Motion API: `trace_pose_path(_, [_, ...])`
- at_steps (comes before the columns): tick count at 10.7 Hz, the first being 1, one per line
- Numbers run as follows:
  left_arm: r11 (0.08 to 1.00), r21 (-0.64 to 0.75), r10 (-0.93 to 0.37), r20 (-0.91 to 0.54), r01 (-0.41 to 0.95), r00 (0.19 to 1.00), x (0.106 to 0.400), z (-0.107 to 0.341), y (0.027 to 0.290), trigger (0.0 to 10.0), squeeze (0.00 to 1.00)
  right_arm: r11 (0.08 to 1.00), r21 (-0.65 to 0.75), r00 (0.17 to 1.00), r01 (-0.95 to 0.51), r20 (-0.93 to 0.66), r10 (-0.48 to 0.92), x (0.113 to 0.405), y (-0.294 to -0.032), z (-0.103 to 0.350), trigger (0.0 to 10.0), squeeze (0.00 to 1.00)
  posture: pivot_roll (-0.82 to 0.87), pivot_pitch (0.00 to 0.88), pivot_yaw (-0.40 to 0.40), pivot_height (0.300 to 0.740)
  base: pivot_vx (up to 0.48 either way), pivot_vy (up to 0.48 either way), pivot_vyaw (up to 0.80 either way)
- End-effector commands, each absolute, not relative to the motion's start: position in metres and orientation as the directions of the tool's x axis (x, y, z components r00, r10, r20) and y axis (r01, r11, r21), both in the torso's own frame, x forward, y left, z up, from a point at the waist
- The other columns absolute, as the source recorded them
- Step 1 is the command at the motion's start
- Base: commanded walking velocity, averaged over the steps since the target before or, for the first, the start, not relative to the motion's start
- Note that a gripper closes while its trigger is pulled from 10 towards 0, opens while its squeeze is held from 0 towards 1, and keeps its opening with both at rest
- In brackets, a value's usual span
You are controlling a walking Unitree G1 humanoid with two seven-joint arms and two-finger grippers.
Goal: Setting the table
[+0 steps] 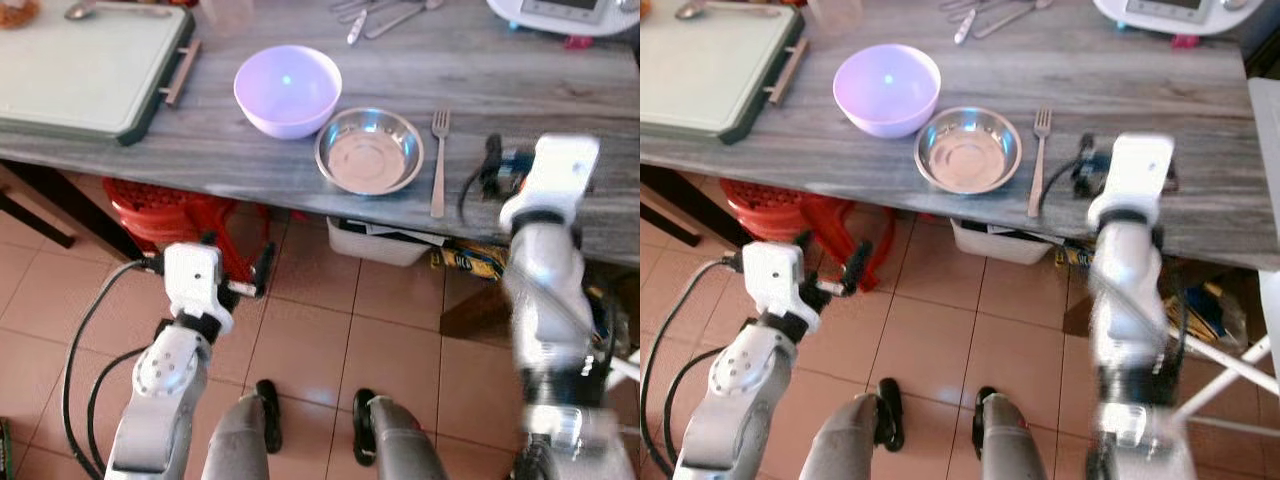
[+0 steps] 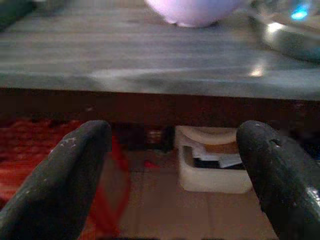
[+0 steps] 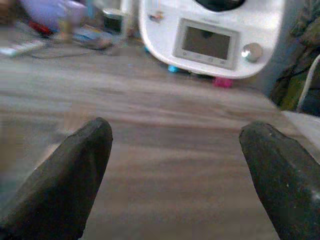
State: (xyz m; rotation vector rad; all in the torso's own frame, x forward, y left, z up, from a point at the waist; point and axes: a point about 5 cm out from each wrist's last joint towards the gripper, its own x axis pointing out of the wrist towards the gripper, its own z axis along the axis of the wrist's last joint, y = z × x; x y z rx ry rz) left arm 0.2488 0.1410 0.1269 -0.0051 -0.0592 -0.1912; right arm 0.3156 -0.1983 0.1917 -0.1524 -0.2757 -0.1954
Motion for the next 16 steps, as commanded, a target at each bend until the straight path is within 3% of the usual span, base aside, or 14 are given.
trace_pose_path(1, [0.99, 0.015, -0.141, 0.027, 0.141, 0.99, 0.248, 0.118, 0.145, 10.0, 0.0, 0.983, -0.097, 0.954, 0.157, 0.274, -0.126, 0.308, -0.188, 0.185, 10.0, 0.0, 0.0, 0.208, 0.015, 0.74, 0.0, 0.0, 0.0])
trace_pose_path(4, [0.993, -0.049, -0.104, 0.007, 0.104, 0.995, 0.256, 0.111, 0.141, 10.0, 0.0, 0.984, -0.103, 0.971, 0.142, 0.208, -0.119, 0.294, -0.179, 0.16, 10.0, 0.0, 0.0, 0.187, 0.003, 0.74, 0.0, 0.0, -0.26])
trace_pose_path(8, [0.995, -0.051, -0.081, 0.058, 0.084, 0.995, 0.267, 0.12, 0.14, 10.0, 0.0, 0.986, -0.141, 0.96, 0.084, 0.278, -0.042, 0.297, -0.164, 0.171, 10.0, 0.0, -0.01, 0.148, -0.011, 0.74, 0.0, 0.0, -0.12])
trace_pose_path(13, [0.997, -0.056, -0.056, 0.079, 0.06, 0.995, 0.277, 0.118, 0.141, 10.0, 0.0, 0.979, -0.182, 0.964, 0.096, 0.261, -0.046, 0.296, -0.176, 0.159, 10.0, 0.0, -0.02, 0.04, -0.011, 0.74, -0.097, 0.0, 0.0])
trace_pose_path(16, [0.998, -0.045, -0.048, 0.094, 0.053, 0.994, 0.282, 0.12, 0.145, 10.0, 0.0, 0.982, -0.165, 0.969, 0.094, 0.239, -0.053, 0.292, -0.174, 0.149, 10.0, 0.0, -0.03, 0.024, 0.013, 0.74, -0.16, 0.0, 0.0])
